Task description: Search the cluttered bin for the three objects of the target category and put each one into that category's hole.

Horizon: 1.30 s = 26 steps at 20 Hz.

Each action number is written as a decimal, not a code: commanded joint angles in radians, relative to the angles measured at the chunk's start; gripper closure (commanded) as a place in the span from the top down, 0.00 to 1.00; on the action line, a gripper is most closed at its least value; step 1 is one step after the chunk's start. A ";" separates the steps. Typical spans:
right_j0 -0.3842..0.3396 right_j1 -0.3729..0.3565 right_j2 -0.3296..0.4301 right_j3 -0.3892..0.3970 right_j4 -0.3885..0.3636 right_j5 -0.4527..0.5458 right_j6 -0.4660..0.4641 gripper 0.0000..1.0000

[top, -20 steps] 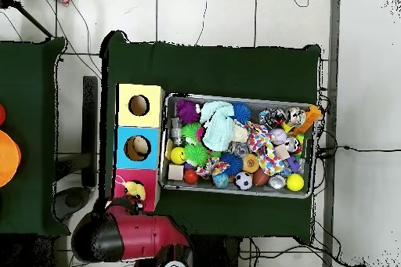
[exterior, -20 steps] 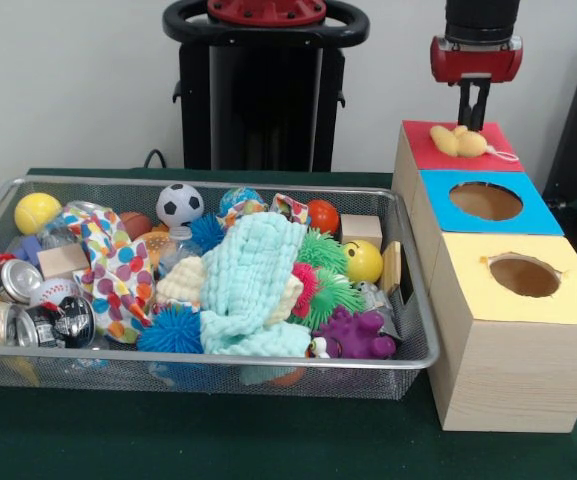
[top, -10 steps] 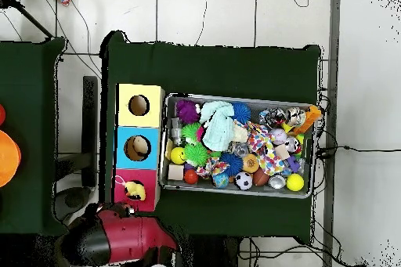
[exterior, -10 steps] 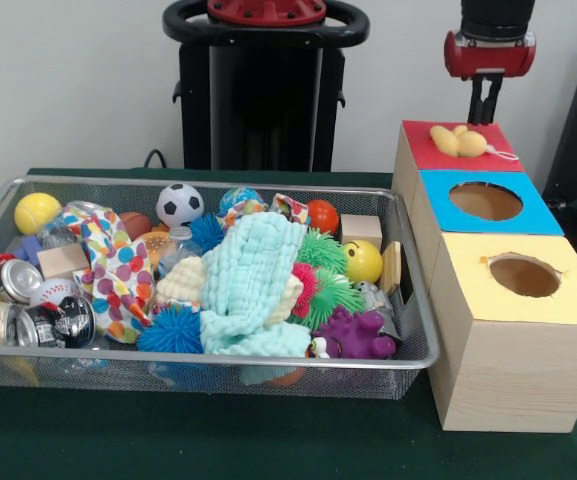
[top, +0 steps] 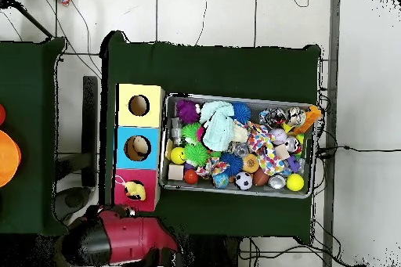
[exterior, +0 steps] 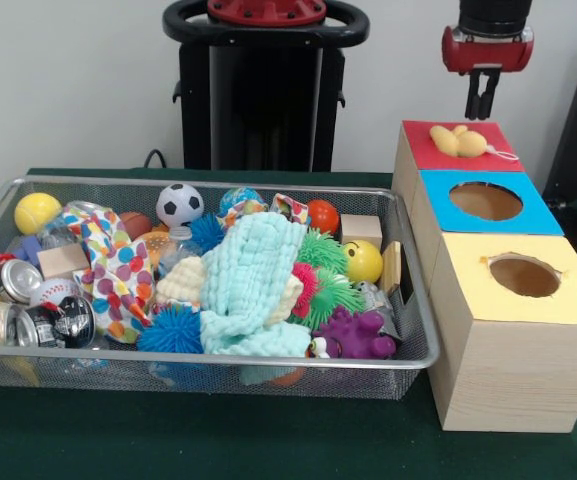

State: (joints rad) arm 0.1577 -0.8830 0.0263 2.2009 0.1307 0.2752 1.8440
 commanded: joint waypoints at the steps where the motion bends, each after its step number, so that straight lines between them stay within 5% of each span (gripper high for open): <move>1: -0.060 -0.006 0.026 -0.064 0.041 0.095 0.149 0.00; 26: -0.063 0.026 0.016 -0.111 0.024 0.048 0.146 0.00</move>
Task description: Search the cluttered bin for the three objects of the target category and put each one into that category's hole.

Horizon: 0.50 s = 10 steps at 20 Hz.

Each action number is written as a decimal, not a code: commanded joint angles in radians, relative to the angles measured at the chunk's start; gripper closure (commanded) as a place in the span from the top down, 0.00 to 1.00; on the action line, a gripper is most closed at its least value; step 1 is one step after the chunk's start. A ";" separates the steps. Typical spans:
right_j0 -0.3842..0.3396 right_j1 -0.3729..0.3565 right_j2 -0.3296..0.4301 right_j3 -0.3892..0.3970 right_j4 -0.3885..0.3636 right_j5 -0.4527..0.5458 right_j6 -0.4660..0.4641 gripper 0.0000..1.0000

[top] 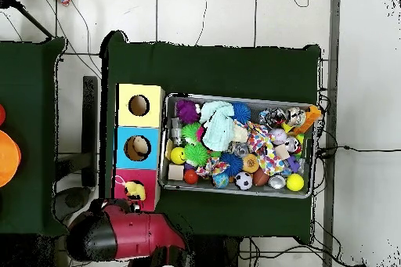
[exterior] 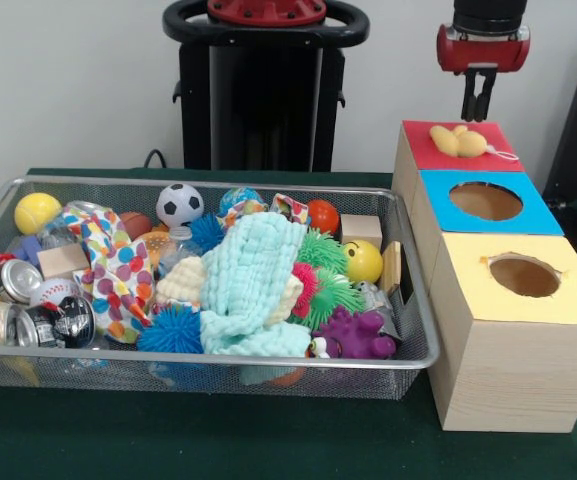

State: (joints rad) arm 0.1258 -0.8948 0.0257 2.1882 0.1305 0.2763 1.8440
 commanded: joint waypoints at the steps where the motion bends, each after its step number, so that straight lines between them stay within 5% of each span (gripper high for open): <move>1: -0.032 0.039 0.017 -0.095 0.022 0.041 0.145 0.00; 10: -0.032 0.043 0.007 -0.082 0.003 0.005 0.140 0.00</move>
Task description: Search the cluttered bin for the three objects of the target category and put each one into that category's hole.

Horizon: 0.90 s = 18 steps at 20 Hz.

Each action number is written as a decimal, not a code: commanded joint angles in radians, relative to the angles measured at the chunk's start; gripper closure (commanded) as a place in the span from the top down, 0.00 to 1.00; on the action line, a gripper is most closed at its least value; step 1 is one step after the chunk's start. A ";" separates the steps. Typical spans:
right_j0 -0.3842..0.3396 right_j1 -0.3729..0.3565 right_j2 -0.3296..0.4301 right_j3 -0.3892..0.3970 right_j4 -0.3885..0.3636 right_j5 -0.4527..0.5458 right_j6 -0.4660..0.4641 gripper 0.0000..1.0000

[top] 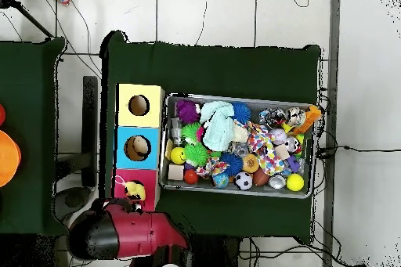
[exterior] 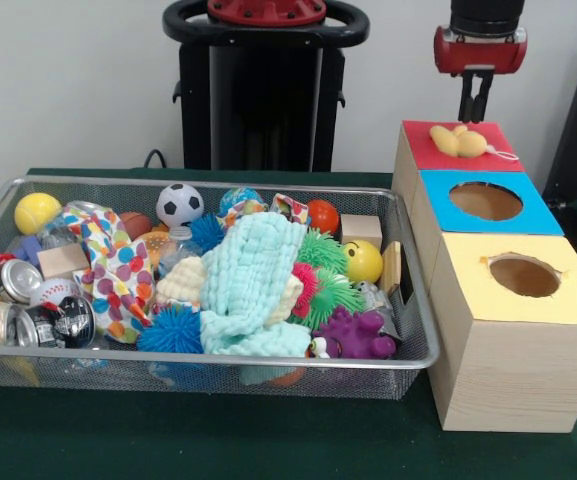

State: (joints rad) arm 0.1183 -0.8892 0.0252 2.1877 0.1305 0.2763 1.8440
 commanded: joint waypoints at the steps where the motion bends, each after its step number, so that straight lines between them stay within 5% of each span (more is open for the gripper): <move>1: -0.026 0.038 0.008 -0.078 0.001 -0.001 0.140 0.00; 18: -0.032 0.054 0.010 -0.063 -0.004 -0.083 0.152 0.00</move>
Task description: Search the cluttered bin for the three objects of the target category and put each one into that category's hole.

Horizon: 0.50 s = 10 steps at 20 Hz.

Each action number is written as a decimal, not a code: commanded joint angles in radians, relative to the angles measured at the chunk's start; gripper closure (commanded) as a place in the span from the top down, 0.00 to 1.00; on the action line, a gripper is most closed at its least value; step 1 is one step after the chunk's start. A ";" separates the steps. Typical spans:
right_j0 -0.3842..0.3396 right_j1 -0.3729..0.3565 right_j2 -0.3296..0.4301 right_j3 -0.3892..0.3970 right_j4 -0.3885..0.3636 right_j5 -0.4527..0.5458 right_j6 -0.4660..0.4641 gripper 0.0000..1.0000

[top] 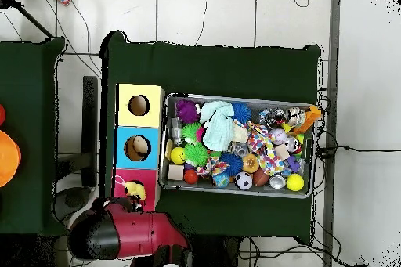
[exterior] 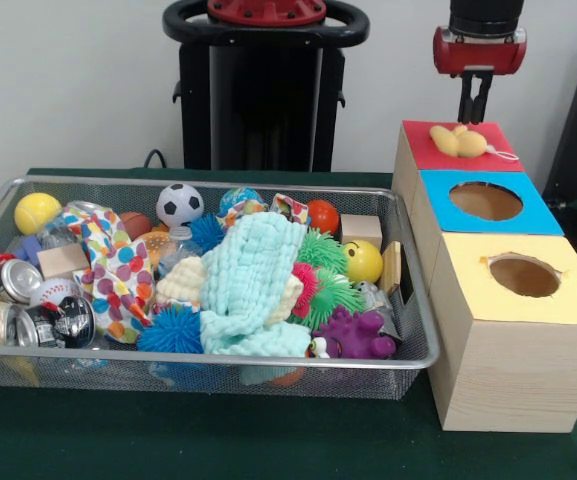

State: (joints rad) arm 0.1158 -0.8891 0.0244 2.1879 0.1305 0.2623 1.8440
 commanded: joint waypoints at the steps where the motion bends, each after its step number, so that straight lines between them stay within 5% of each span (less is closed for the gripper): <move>1: -0.027 0.054 0.006 -0.069 -0.003 -0.065 0.152 0.00; 10: -0.036 0.068 0.005 -0.090 -0.005 -0.083 0.145 0.00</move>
State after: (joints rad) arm 0.1140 -0.8819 0.0227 2.1877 0.1305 0.2485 1.8440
